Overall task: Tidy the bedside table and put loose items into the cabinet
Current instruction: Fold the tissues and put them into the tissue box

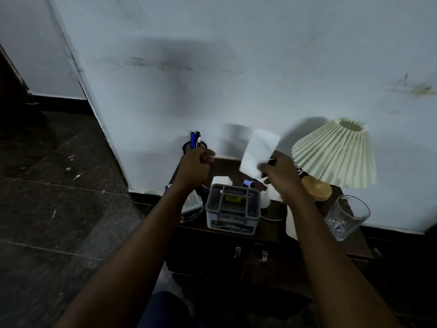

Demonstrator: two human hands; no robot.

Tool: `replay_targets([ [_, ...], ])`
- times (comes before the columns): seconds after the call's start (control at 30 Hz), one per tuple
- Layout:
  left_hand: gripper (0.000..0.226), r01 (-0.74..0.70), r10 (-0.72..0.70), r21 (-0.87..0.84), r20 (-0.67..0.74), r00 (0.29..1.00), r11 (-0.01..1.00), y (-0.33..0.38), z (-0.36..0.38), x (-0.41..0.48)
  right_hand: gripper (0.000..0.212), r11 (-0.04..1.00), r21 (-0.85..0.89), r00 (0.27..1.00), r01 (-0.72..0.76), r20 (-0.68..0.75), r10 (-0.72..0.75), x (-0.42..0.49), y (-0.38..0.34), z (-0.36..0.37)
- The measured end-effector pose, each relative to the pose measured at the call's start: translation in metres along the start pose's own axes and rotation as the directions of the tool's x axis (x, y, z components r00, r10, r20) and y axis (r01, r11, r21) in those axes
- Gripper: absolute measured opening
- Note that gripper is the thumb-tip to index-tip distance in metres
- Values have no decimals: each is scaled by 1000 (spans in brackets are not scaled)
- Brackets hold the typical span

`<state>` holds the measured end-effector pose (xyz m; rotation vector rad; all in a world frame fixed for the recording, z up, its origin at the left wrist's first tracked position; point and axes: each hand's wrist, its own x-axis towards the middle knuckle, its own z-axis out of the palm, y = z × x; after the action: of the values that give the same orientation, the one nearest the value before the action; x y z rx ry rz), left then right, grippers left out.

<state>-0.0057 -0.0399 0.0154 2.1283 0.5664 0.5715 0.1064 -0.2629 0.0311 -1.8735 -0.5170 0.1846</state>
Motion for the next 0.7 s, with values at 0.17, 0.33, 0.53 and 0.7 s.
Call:
replay_targets([
  [0.17,20,-55,35,303,70,997,951,-18,1,32,13,978,175,985,-115,-108,135,-11,26,-24],
  [0.33,29,-362,28,523,541,840,772,-10,38,59,16,968,249,974,-23,-212,78,-43,35,-44],
  [0.53,46,-447,-124,572,699,705,688,-13,66,74,21,959,281,976,29,-214,33,-67,38,-56],
  [0.7,42,-257,-16,479,495,869,840,-8,47,92,33,948,320,975,6,-214,66,-73,45,-54],
])
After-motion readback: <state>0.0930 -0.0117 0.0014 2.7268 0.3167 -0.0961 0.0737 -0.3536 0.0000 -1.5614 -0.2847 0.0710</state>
